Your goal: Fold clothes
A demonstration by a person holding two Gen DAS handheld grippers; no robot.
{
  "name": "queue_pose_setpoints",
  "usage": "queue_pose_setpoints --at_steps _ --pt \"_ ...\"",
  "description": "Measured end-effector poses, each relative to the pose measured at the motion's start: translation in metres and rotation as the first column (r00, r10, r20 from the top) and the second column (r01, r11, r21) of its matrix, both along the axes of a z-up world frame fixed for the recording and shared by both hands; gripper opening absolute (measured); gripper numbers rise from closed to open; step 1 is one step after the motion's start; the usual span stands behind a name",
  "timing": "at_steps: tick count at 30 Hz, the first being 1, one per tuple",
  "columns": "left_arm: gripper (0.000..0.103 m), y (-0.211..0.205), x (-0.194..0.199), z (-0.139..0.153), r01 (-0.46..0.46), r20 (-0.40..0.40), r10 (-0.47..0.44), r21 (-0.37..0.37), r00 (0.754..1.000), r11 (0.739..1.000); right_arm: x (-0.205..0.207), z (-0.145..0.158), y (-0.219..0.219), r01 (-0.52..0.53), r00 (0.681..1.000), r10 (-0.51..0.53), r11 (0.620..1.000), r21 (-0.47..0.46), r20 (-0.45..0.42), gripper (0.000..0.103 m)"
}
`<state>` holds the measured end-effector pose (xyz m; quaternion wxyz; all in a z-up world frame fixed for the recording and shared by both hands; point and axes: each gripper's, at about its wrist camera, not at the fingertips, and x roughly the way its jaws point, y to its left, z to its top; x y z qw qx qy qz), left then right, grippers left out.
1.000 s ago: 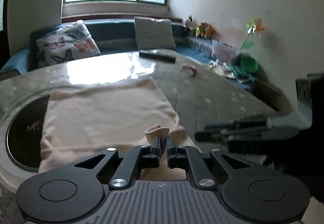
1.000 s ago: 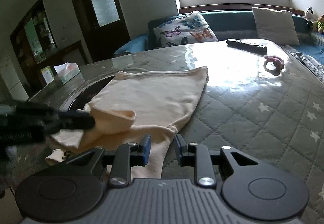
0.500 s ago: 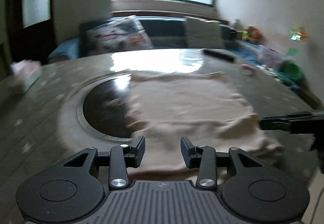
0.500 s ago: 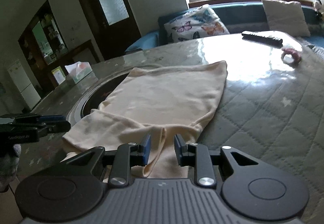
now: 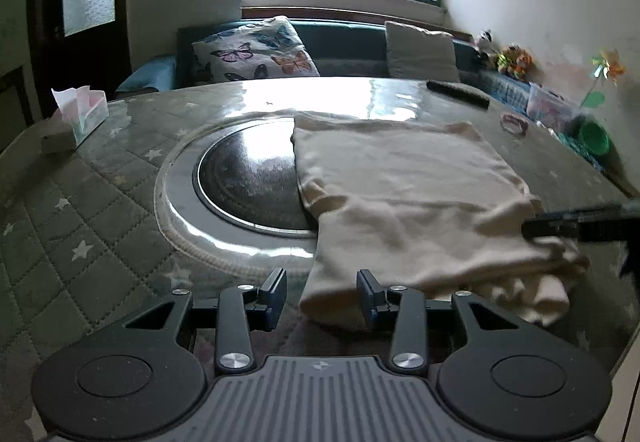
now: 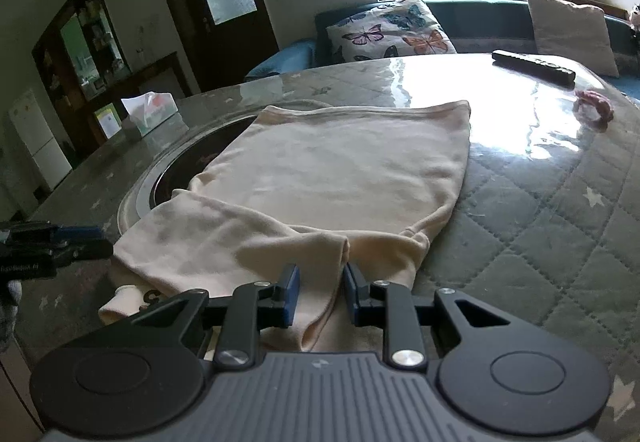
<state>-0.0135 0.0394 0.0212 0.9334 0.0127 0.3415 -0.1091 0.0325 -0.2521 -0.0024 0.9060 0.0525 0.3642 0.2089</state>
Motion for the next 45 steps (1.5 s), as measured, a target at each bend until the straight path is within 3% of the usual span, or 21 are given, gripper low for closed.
queue_pose_setpoints --at_steps 7,9,10,12,14,16,29,34,40,45 --pt "0.042 0.003 -0.002 -0.01 0.008 -0.014 -0.008 0.018 1.0 1.0 -0.002 0.004 -0.001 0.01 1.0 -0.01 1.0 0.002 -0.006 0.023" --pt "0.041 0.004 -0.002 -0.011 0.01 -0.005 -0.01 0.022 1.0 1.0 -0.003 0.005 -0.001 0.013 1.0 -0.013 1.0 0.002 -0.008 0.008" --pt "0.04 0.004 -0.001 -0.011 0.01 -0.001 -0.01 0.025 1.0 1.0 -0.004 0.005 -0.001 0.015 1.0 -0.015 1.0 0.002 -0.009 0.006" --pt "0.016 0.004 0.0 -0.012 0.015 0.003 -0.015 0.031 1.0 0.999 -0.004 0.007 -0.001 0.018 1.0 -0.018 1.0 0.001 -0.008 0.005" --pt "0.006 0.002 0.0 -0.013 0.016 0.009 -0.017 0.043 1.0 0.999 -0.006 0.01 -0.003 0.021 1.0 -0.021 1.0 -0.005 0.002 0.004" --pt "0.003 0.001 -0.002 -0.013 0.022 0.023 -0.023 0.052 0.999 0.998 -0.007 0.013 -0.005 0.025 1.0 -0.025 1.0 -0.01 0.012 0.004" --pt "0.005 0.011 -0.003 -0.006 0.023 0.012 -0.024 0.098 1.0 0.995 -0.015 0.031 -0.015 0.05 0.996 -0.046 0.998 -0.046 0.076 0.01" --pt "0.006 0.014 -0.001 0.014 0.011 0.057 -0.016 0.093 0.998 0.996 -0.007 0.036 0.001 -0.014 0.993 0.021 0.998 -0.057 0.119 0.01" --pt "0.006 -0.018 0.029 0.027 0.105 0.098 -0.112 0.074 0.989 0.992 0.009 0.023 0.032 -0.085 0.989 0.098 0.991 -0.107 0.114 0.01" --pt "0.006 -0.05 0.066 0.012 0.179 0.062 -0.183 0.068 0.981 0.982 0.015 0.013 0.036 -0.08 0.991 0.092 0.989 -0.127 0.097 0.01"
